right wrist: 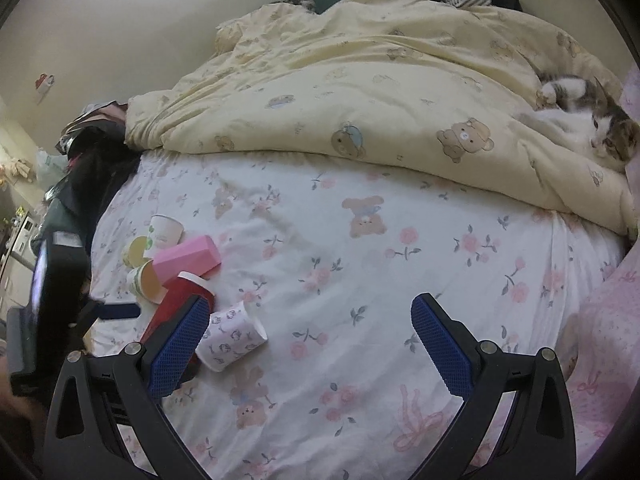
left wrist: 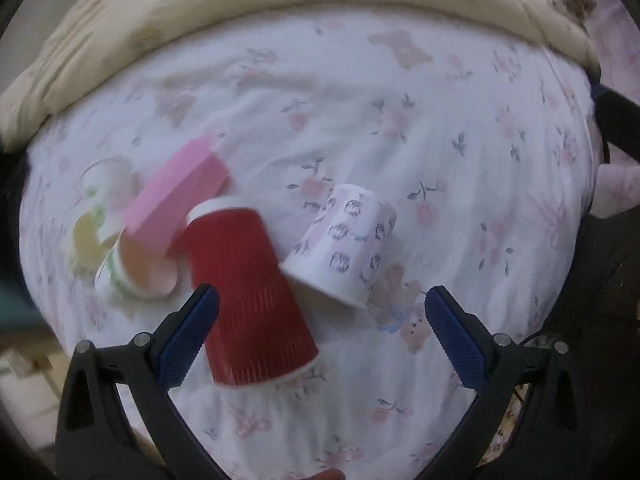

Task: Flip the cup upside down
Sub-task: 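Move the left tool to the white cat-print cup and close around it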

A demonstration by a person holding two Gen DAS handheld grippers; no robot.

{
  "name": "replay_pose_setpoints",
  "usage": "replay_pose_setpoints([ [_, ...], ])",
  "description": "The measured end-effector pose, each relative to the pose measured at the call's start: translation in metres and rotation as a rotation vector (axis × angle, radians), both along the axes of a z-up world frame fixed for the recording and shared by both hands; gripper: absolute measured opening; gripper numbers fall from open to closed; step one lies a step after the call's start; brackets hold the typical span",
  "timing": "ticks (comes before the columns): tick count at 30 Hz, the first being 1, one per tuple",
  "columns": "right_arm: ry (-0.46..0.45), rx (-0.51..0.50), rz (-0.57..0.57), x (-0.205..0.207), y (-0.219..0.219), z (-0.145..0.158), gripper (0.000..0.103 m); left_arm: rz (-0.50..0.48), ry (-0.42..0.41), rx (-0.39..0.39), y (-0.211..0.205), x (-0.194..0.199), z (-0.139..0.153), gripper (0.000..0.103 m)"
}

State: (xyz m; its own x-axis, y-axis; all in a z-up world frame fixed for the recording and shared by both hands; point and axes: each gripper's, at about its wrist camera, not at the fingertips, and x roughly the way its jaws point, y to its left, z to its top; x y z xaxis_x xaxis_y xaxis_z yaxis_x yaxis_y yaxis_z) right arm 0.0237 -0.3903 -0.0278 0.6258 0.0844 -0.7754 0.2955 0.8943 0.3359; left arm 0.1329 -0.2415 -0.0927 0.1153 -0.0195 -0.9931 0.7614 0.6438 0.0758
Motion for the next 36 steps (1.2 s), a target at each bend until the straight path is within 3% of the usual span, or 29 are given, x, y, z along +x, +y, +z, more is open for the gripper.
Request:
replay_pose_setpoints([
  [5, 0.043, -0.024, -0.037, 0.0, -0.006, -0.007, 0.103, -0.038, 0.066, 0.044, -0.012, 0.009, -0.02, 0.096],
  [12, 0.057, 0.017, -0.043, 0.003, -0.011, -0.012, 0.103, -0.089, 0.108, 0.114, -0.032, 0.008, -0.052, 0.088],
  [16, 0.059, 0.044, -0.032, 0.005, -0.01, -0.015, 0.103, -0.1, 0.089, 0.156, -0.038, 0.004, -0.064, 0.066],
  [19, 0.058, 0.038, -0.029, 0.006, -0.008, -0.013, 0.103, -0.089, 0.085, 0.14, -0.038, 0.001, -0.063, 0.064],
  [22, 0.055, 0.045, -0.029, 0.005, -0.008, -0.013, 0.103, -0.052, 0.067, 0.1, -0.033, 0.0, -0.051, 0.063],
  [27, 0.059, 0.071, -0.027, 0.006, -0.009, -0.015, 0.103, 0.117, 0.078, 0.008, -0.023, 0.011, -0.025, 0.063],
  [36, 0.026, 0.097, -0.013, 0.004, -0.006, -0.009, 0.103, 0.352, 0.021, -0.051, 0.019, -0.008, 0.018, 0.063],
])
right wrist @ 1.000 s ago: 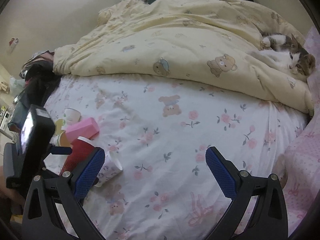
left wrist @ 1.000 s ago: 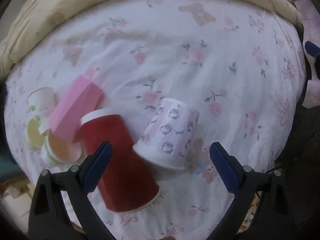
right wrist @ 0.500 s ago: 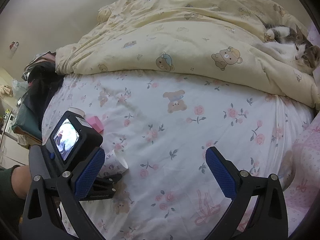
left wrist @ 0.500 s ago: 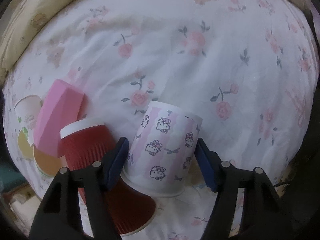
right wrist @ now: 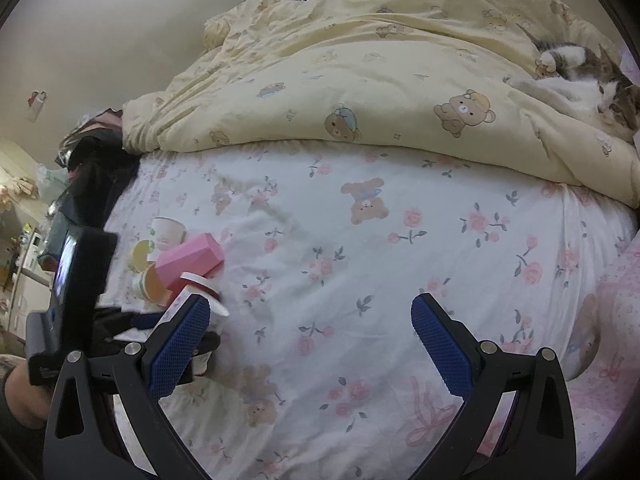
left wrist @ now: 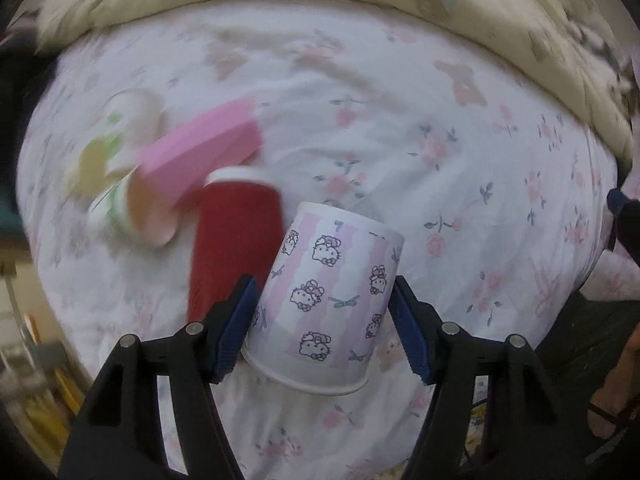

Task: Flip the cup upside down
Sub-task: 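Move the left tool to the white cat-print cup and close around it, then set the white cat-print cup upright on the sheet and open the left tool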

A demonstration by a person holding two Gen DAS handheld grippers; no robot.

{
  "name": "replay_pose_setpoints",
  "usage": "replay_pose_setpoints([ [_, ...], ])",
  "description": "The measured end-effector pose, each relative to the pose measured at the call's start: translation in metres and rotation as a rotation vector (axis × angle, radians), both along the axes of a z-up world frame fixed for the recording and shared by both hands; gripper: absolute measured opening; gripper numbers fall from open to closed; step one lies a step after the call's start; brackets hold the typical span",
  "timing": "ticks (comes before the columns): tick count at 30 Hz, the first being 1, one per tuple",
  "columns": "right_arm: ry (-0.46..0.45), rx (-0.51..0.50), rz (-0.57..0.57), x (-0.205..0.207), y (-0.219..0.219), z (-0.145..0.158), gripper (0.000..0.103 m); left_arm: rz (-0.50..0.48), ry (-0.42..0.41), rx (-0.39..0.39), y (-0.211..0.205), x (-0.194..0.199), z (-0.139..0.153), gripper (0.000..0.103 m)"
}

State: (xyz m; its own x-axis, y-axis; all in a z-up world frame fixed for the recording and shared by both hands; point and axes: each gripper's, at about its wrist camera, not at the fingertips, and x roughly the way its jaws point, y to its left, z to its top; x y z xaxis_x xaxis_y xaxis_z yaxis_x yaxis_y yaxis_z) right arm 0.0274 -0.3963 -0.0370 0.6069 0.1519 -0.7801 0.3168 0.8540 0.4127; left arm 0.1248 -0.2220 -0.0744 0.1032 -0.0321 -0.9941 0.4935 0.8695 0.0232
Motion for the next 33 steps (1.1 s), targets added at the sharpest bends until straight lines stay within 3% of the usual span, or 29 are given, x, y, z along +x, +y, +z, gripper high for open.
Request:
replay_pose_setpoints([
  [5, -0.03, -0.007, 0.031, -0.001, 0.011, 0.007, 0.103, 0.114, -0.03, -0.057, 0.047, -0.013, 0.023, 0.063],
  [11, -0.063, -0.024, 0.079, -0.004, 0.027, 0.015, 0.103, 0.3, -0.037, -0.209, 0.104, -0.033, 0.053, 0.063],
  [16, -0.065, -0.024, 0.079, -0.006, 0.029, 0.016, 0.103, 0.413, -0.043, -0.259, 0.14, -0.059, 0.058, 0.063],
  [22, -0.067, -0.021, 0.107, -0.013, 0.039, 0.016, 0.103, 0.533, -0.004, -0.274, 0.177, -0.091, 0.031, 0.063],
  [27, -0.076, -0.054, 0.155, -0.02, 0.059, 0.018, 0.103, 0.667, 0.078, -0.266, 0.202, -0.104, -0.006, 0.063],
  [33, -0.09, -0.095, 0.207, -0.027, 0.081, 0.019, 0.103, 0.745, 0.169, -0.25, 0.202, -0.106, -0.039, 0.063],
])
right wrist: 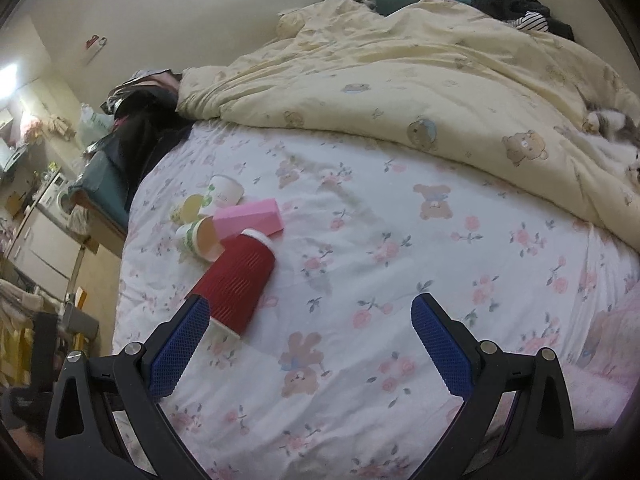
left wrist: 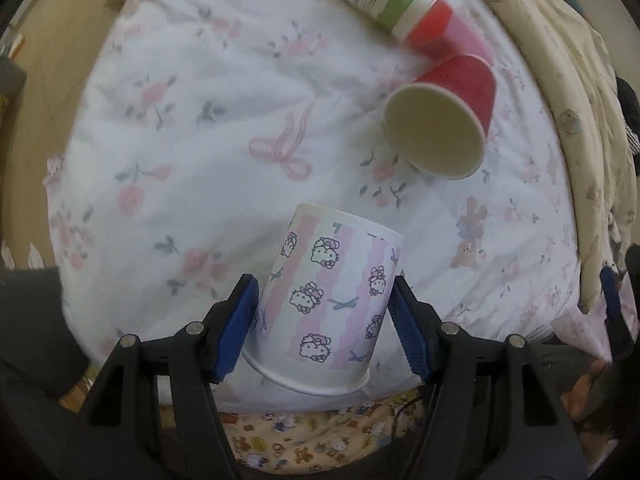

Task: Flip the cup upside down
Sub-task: 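Set the white cat-print cup upright on the sheet and open the left tool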

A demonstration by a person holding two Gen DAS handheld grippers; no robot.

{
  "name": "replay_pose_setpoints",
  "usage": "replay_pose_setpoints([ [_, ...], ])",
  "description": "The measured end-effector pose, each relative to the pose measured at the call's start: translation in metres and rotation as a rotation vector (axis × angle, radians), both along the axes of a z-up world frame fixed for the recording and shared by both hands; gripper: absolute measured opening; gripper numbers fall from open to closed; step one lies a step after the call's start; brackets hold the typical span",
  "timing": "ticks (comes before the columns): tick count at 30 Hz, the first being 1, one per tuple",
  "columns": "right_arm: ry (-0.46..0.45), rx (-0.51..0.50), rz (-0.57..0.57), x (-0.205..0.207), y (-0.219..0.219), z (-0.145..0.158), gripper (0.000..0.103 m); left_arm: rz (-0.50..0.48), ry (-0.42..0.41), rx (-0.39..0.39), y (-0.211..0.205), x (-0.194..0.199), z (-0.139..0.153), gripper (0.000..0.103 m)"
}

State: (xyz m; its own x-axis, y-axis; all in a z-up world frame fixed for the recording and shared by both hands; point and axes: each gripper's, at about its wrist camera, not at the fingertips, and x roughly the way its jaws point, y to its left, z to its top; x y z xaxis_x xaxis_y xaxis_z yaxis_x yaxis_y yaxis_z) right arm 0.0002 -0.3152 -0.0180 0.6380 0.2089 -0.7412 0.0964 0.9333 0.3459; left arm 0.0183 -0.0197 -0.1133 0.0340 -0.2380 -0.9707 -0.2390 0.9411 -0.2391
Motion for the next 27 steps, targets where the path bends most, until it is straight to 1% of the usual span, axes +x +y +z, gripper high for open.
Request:
replay_pose_setpoints([
  [4, 0.029, 0.024, 0.034, 0.001, 0.013, -0.01, 0.103, 0.002, 0.012, 0.007, -0.009, 0.004, -0.011, 0.063],
  [6, 0.034, 0.007, 0.055, 0.003, 0.02, -0.012, 0.103, 0.007, 0.026, 0.007, -0.012, 0.008, -0.019, 0.063],
  [10, 0.042, -0.003, 0.059, 0.007, 0.022, -0.016, 0.103, 0.014, 0.03, 0.016, -0.012, 0.011, -0.029, 0.064],
  [13, 0.062, 0.008, 0.048, 0.011, 0.021, -0.02, 0.103, 0.026, 0.043, 0.004, -0.01, 0.012, -0.036, 0.065],
  [16, 0.042, -0.008, 0.038, 0.011, 0.021, -0.016, 0.103, 0.042, 0.073, -0.042, -0.008, 0.014, -0.041, 0.065],
  [17, 0.038, -0.012, 0.038, 0.011, 0.021, -0.015, 0.103, 0.04, 0.079, -0.047, -0.008, 0.015, -0.043, 0.066],
  [18, 0.034, -0.019, 0.037, 0.011, 0.022, -0.015, 0.103, 0.036, 0.084, -0.046, -0.008, 0.016, -0.044, 0.069],
  [20, 0.034, -0.023, 0.041, 0.011, 0.023, -0.015, 0.103, 0.033, 0.08, -0.039, -0.007, 0.015, -0.043, 0.089],
  [25, 0.04, -0.017, 0.048, 0.013, 0.024, -0.015, 0.103, -0.007, 0.051, -0.021, -0.021, 0.017, -0.035, 0.1],
  [27, 0.038, -0.015, 0.05, 0.013, 0.024, -0.015, 0.103, -0.013, 0.042, -0.02, -0.021, 0.018, -0.029, 0.1],
])
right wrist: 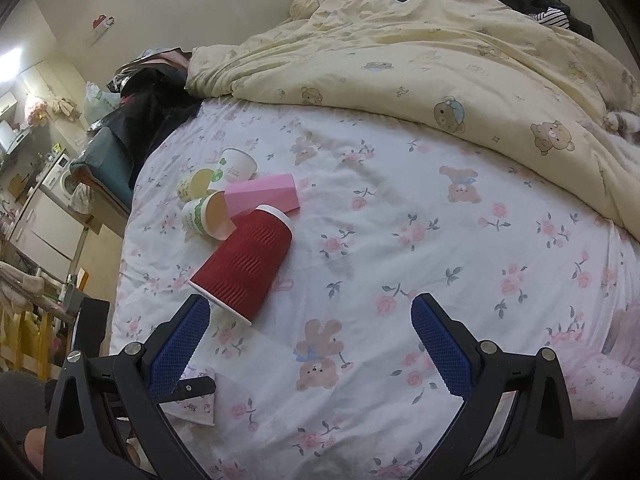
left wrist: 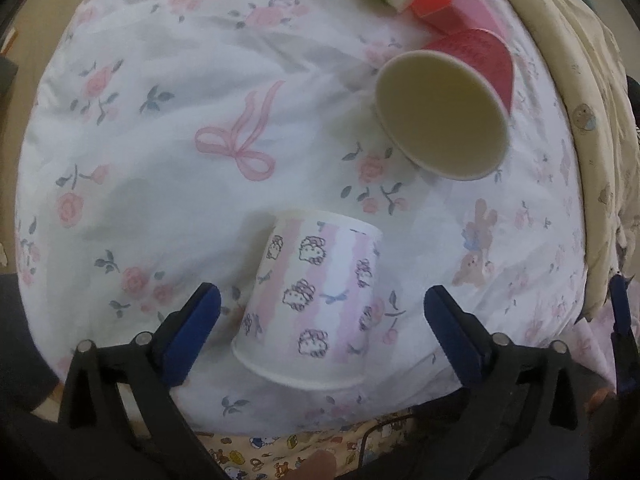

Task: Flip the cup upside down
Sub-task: 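Set the white cat-print cup upright on the sheet and open the left tool, then lower the right tool onto the upright white cup and close around it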

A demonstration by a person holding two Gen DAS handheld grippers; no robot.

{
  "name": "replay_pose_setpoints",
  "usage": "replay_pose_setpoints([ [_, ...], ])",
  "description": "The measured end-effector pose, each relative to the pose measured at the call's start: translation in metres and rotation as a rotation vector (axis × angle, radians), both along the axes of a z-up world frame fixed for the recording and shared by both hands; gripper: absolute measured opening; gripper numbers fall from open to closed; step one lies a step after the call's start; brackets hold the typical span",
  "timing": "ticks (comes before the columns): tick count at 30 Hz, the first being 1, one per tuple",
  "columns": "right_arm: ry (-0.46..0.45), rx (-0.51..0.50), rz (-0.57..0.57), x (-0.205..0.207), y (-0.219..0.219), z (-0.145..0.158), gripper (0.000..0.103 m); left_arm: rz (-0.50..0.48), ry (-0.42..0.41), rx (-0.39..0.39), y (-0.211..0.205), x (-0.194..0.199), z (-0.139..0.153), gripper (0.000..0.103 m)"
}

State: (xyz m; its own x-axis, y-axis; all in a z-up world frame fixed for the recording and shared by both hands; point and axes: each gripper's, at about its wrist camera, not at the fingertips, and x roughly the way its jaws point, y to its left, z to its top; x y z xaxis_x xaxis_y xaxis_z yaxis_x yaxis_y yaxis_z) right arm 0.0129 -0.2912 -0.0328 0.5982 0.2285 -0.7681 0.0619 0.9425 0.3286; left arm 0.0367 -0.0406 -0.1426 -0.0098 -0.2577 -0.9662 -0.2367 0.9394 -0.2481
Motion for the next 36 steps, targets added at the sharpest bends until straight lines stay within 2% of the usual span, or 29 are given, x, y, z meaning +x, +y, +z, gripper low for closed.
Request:
replay_pose_setpoints([
  [6, 0.002, 0.013, 0.002, 0.0, 0.001, 0.0, 0.103, -0.03, -0.105, 0.029, -0.003, 0.0, 0.031, 0.1],
  [15, -0.052, -0.011, 0.002, -0.006, 0.002, 0.011, 0.103, -0.102, -0.197, 0.084, -0.006, -0.002, 0.064, 0.1],
  [25, -0.043, 0.006, -0.005, -0.007, -0.001, 0.011, 0.103, -0.152, -0.387, 0.181, 0.013, -0.007, 0.114, 0.1],
  [28, -0.043, 0.0, 0.0, -0.007, 0.0, 0.011, 0.103, -0.138, -0.404, 0.172, 0.025, -0.009, 0.118, 0.1],
  [36, -0.035, -0.02, 0.027, -0.008, 0.009, 0.007, 0.103, -0.103, -0.425, 0.231, 0.051, -0.02, 0.118, 0.1],
])
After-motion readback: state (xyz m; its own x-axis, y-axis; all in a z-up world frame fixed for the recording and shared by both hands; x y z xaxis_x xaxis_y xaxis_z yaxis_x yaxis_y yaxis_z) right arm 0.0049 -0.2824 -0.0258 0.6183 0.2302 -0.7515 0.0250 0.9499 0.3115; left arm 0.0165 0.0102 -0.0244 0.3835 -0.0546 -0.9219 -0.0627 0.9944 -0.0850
